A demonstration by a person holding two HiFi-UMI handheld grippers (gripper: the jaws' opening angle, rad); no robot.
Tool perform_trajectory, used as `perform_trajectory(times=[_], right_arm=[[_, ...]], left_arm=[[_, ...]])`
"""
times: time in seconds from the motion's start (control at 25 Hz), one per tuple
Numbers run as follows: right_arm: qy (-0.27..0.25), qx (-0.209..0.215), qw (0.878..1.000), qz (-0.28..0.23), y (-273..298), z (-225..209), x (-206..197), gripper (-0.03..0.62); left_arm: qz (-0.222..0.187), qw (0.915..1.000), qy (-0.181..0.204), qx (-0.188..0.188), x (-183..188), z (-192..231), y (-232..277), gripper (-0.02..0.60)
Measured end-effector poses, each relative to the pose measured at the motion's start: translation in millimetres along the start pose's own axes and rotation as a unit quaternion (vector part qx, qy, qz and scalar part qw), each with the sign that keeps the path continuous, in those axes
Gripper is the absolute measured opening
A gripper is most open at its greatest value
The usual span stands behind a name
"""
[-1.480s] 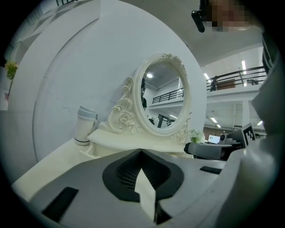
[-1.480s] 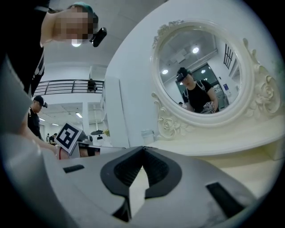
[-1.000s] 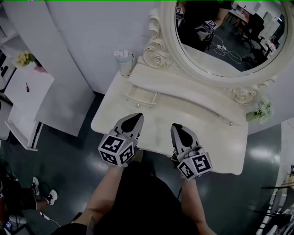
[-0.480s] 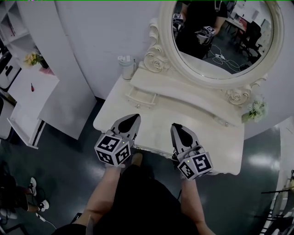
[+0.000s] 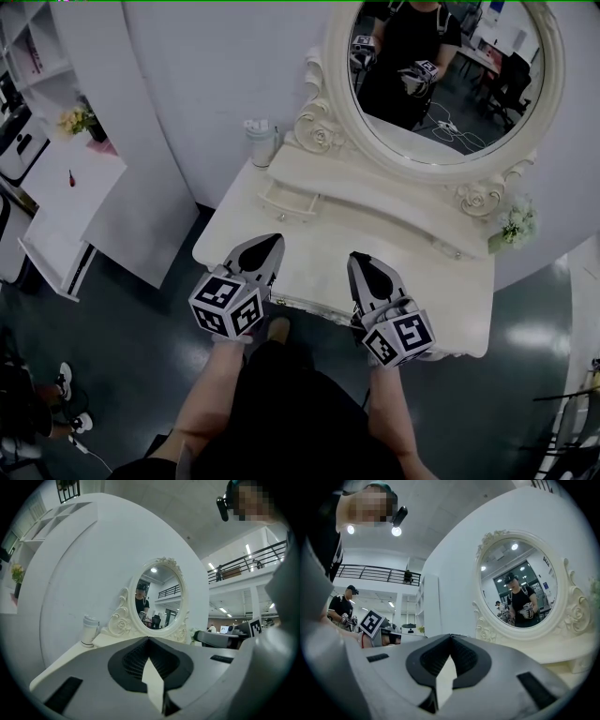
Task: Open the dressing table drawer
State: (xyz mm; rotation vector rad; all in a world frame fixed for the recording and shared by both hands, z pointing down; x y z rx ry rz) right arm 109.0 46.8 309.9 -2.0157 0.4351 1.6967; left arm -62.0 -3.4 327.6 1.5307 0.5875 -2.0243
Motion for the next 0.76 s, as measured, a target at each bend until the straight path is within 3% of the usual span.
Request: perform_trajectory(times=[0.76], right_arm=[[0.014, 0.009, 1.000, -0.014, -6.8, 5.7, 5.7, 0.003]], left_arm=[[-0.002, 1.0000, -0.005, -0.001, 8.1, -6.3, -7.3, 0.000]])
Point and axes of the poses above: the fingertips, and each gripper's own axes: y forward along the fingers, z to its left, x out of its top, the point moved 4 cm from there along -y, backward along the fingers, and after that the axes turned 6 degrees about -z, right-handed, at the moved point
